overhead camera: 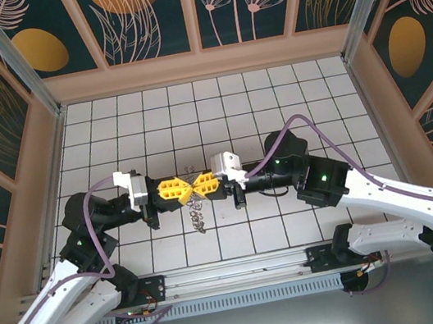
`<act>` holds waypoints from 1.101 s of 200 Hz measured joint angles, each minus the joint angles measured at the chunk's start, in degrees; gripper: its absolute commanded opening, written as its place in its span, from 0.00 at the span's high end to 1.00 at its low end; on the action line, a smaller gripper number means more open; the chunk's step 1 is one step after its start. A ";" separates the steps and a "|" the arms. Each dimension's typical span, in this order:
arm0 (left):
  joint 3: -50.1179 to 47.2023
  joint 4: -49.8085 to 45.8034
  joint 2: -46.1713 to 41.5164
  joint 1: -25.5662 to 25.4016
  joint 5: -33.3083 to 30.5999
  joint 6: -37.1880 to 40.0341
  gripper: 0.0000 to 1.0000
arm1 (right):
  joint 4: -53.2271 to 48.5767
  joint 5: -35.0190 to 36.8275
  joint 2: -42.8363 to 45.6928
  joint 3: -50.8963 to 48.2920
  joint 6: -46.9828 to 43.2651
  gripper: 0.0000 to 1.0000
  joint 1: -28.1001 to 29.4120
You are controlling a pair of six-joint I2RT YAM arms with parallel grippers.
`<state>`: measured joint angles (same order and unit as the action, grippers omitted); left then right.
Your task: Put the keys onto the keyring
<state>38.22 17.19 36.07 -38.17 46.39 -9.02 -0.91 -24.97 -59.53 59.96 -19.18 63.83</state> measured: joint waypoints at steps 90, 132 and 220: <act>4.68 -15.02 2.80 0.02 -4.98 9.57 0.95 | -12.35 7.43 -3.13 5.27 -1.51 1.00 -0.13; 4.87 -17.55 3.19 0.02 -6.75 11.52 0.95 | -16.24 9.55 -4.63 7.17 -1.97 1.00 -0.09; 5.84 -19.98 4.63 -0.15 -10.62 11.87 1.00 | -19.30 14.64 -5.49 8.44 -4.15 1.00 0.35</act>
<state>44.05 -2.79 40.71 -38.33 35.77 2.85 -20.21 -10.33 -65.01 68.40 -23.33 64.18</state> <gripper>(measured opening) 0.045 0.039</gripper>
